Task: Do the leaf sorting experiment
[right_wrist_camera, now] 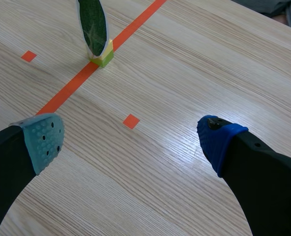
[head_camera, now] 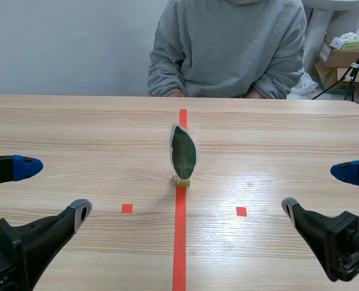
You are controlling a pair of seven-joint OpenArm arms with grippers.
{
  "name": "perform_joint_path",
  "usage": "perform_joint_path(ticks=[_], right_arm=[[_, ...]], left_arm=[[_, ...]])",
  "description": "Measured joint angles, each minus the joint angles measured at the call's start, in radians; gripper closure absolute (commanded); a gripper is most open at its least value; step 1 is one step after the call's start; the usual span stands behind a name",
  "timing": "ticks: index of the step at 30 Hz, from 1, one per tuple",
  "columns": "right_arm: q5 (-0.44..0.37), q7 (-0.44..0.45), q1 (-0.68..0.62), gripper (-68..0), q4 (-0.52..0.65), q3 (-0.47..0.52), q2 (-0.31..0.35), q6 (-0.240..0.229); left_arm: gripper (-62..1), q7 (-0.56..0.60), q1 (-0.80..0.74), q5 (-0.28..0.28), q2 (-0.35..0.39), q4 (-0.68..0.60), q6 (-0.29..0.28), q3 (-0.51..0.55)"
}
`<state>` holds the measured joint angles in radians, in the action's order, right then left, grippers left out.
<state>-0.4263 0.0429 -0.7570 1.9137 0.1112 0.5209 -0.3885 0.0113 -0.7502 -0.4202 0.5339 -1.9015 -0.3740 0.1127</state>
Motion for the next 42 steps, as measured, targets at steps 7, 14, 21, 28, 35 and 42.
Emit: perform_joint_path(ticks=[7,14,21,28,35,42], right_arm=[[0.032,0.000,0.000,-55.1,0.000,0.000,0.000,0.000],[0.119,-0.079,0.031,-55.2,0.000,0.000,0.000,0.000],[0.162,-0.174,0.239,-55.2,-0.041,-0.004,0.000,-0.014],[0.132,-0.251,0.520,-55.2,-0.251,-0.199,0.000,-0.109],[0.113,-0.247,0.830,-55.1,-0.543,-0.440,-0.026,-0.195],[0.128,-0.211,1.028,-55.1,-0.800,-0.534,-0.153,-0.261]], left_arm=[[-61.7,0.000,0.000,0.000,0.000,0.000,0.000,0.000],[-61.7,0.000,0.000,0.000,0.000,0.000,0.000,0.000],[-61.7,0.000,0.000,0.000,0.000,0.000,0.000,0.000],[-61.7,0.000,0.000,0.000,0.000,0.000,0.000,0.000],[-61.7,0.000,0.000,0.000,0.000,0.000,0.000,0.000],[-61.7,0.000,0.000,0.000,0.000,0.000,0.000,0.000]])
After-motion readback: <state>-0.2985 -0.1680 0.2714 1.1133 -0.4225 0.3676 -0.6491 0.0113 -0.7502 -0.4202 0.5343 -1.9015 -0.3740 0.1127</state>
